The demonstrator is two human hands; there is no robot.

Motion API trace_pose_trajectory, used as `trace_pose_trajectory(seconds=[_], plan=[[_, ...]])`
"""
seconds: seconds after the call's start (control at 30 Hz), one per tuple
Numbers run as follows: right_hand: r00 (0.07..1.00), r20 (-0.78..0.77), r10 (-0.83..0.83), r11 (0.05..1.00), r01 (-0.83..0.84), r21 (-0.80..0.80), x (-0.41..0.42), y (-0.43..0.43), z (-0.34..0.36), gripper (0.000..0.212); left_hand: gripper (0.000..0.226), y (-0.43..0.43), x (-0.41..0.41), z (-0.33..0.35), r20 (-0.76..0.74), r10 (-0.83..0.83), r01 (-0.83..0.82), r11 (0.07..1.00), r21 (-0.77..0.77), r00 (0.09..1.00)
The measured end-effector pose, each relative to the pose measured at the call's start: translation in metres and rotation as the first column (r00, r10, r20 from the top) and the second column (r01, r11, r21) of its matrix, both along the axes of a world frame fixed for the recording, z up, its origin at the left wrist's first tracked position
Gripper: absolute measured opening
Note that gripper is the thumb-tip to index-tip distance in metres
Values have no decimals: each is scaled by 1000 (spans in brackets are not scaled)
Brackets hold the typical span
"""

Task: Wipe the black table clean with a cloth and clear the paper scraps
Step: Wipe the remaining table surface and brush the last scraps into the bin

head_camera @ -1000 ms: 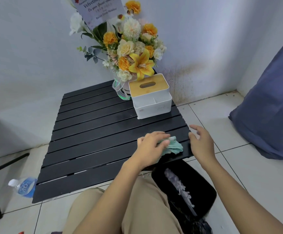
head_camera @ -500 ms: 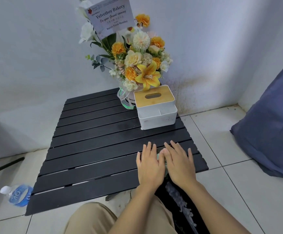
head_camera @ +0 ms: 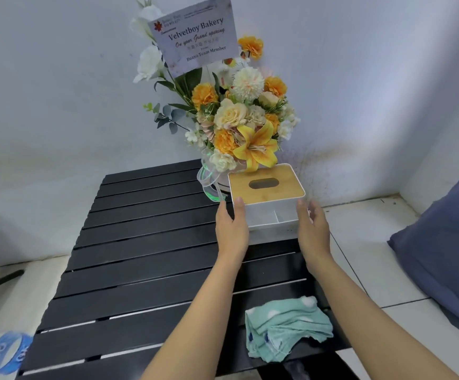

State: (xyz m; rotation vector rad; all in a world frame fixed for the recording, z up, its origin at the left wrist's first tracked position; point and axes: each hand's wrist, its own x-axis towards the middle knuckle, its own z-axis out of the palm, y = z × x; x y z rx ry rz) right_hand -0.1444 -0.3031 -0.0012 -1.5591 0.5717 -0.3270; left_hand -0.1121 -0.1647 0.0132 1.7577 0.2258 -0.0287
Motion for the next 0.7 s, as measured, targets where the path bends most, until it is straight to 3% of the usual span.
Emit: trace_pose_trajectory(seconds=[0.07, 0.17, 0.23, 0.4, 0.6, 0.7], plan=[[1000, -12, 29, 999, -29, 21, 8, 1, -4, 70, 70, -5, 9, -5, -43, -23, 20, 998, -58, 999], [1000, 17, 6, 999, -7, 31, 11, 4, -5, 31, 62, -11, 11, -9, -77, -32, 23, 993, -120, 997], [1000, 25, -14, 999, 13, 34, 8, 7, -3, 20, 63, -13, 9, -6, -99, -18, 5, 991, -131, 995], [993, 96, -61, 997, 57, 46, -6, 19, 2, 33, 40, -4, -12, 10, -31, -7, 2, 989, -148, 1000], [986, 169, 0, 998, -11, 66, -27, 56, 21, 35, 36, 37, -41, 24, 10, 77, -74, 982, -173, 997], [973, 200, 117, 989, -132, 63, -25, 88, 28, 31, 39, 75, -40, 32, 35, 148, -141, 978, -156, 988]])
